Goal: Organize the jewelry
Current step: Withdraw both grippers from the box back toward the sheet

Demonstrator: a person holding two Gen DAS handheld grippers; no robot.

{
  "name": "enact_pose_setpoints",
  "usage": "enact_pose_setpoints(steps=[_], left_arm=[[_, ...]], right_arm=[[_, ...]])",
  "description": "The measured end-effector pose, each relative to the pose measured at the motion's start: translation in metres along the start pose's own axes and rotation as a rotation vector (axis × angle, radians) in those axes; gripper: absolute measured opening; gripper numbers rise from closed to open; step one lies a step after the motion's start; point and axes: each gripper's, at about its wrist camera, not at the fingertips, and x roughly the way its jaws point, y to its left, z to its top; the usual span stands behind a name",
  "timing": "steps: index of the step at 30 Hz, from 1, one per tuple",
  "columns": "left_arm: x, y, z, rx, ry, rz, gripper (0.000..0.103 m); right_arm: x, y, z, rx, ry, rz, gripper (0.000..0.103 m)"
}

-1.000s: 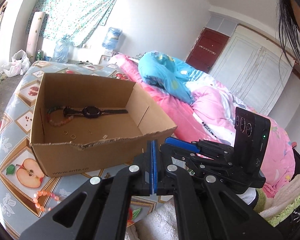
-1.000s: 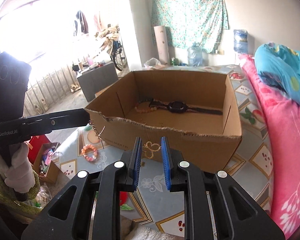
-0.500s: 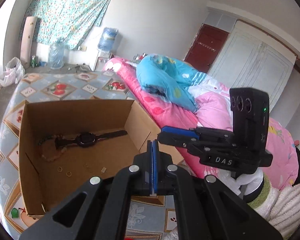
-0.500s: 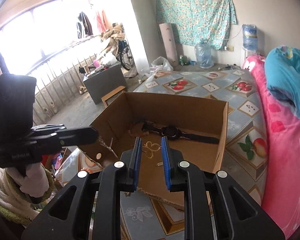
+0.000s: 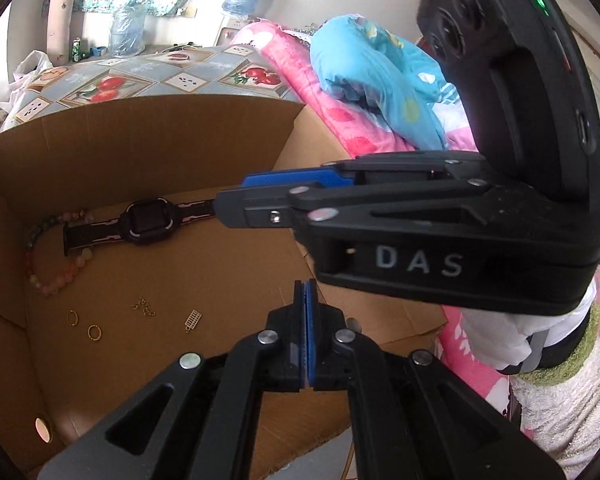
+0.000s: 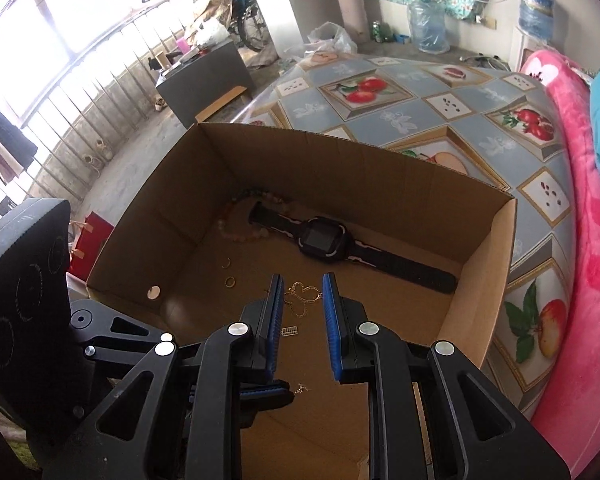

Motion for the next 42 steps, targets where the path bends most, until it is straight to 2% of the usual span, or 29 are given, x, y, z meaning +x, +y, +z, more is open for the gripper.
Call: enact_pose_setpoints(steps=[5,6,8,10,15,20,30,34,38,42], left_arm=[[0.007,-0.006,0.003,0.008,0.010,0.008,0.002],[0.007,-0.007,0.003,0.012,0.010,0.007,0.005],[0.005,-0.008,0.002,0.019,-0.008,0.013,0.022],[0.000,-0.009,0.001,0.031,-0.025,0.023,0.023],[-0.024,-0.009,-0.012,0.061,-0.089,0.040,0.030],[-0.057,-0.006,-0.030,0.070,-0.157,0.055,0.047],[-0.110,0.009,-0.064,0.053,-0.271,0.073,0.057],[-0.123,0.020,-0.079,0.033,-0.297,0.083,0.060],[-0.142,0.028,-0.100,0.031,-0.328,0.128,0.066],[-0.158,0.038,-0.123,0.025,-0.332,0.182,0.070]], right_arm=[[0.007,0.003,0.005,-0.030,0.030,-0.016,0.018],[0.008,0.004,0.005,-0.034,0.033,-0.017,0.018],[0.009,0.005,0.005,-0.038,0.037,-0.016,0.018],[0.012,0.003,0.007,-0.039,0.042,-0.016,0.018],[0.020,0.002,0.009,-0.048,0.077,-0.034,0.018],[0.028,0.001,0.010,-0.049,0.104,-0.078,0.021],[0.018,0.001,0.006,-0.038,0.074,-0.119,0.024],[-0.006,0.004,-0.002,-0.007,0.011,-0.112,0.024],[-0.053,0.017,-0.025,0.010,-0.145,-0.064,0.025],[-0.094,0.030,-0.068,0.052,-0.293,0.022,0.028]])
